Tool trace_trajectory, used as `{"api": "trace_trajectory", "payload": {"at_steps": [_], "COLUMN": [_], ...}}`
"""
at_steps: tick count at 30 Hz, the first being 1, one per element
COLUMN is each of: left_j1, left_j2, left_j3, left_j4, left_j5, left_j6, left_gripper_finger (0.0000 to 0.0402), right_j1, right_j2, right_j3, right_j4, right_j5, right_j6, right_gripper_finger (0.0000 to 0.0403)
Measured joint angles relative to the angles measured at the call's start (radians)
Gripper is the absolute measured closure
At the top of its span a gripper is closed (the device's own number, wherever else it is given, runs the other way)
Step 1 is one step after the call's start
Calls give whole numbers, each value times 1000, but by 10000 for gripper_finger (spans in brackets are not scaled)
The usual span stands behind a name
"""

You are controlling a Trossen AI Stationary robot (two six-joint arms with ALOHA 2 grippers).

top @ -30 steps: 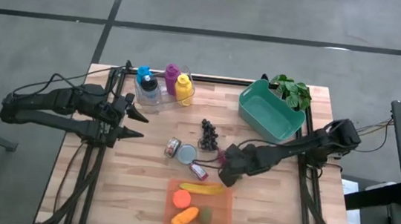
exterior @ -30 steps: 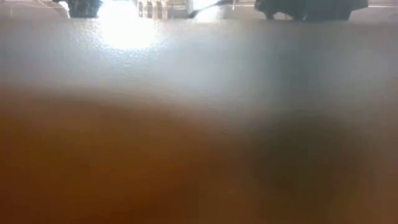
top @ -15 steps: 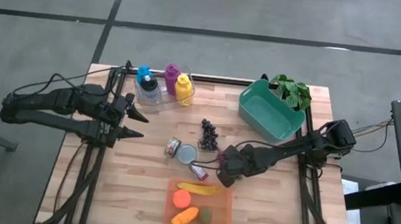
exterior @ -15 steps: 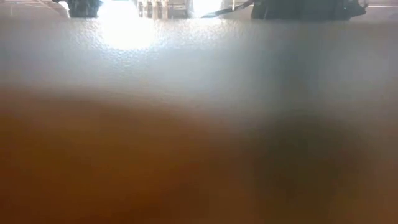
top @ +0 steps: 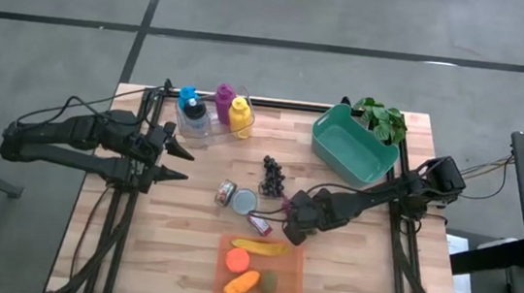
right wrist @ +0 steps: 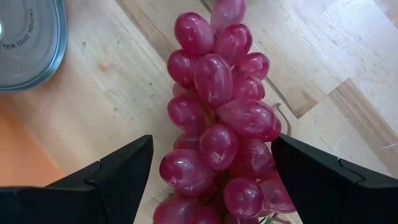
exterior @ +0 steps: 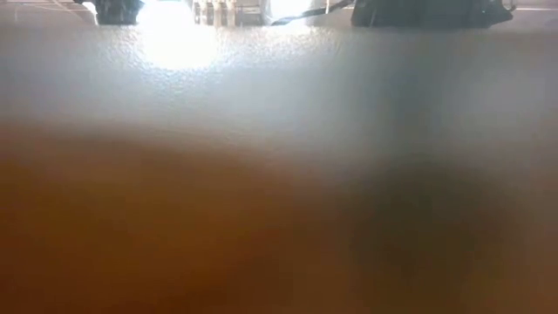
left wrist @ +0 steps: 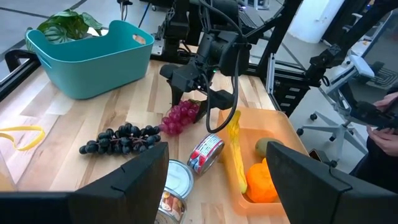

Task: Pick & Place Food Item
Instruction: Put the pink grapes into the orange bin

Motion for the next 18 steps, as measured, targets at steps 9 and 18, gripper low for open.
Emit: {"api": "trace_trajectory", "payload": {"at_steps": [9, 18], "left_j1": [0, 0], "left_j2": [0, 0], "left_j3": [0, 0], "left_j4": [0, 0], "left_j5": [0, 0], "left_j6": [0, 0], "left_gripper_finger": [126, 126], "right_j1": [0, 0], "right_j2": [-1, -2], "right_j3": [-8, -8], "right_j4": [-4, -2], "right_j5": [1, 1], "right_j6": [15, 14], "right_gripper_finger": [124, 220]}}
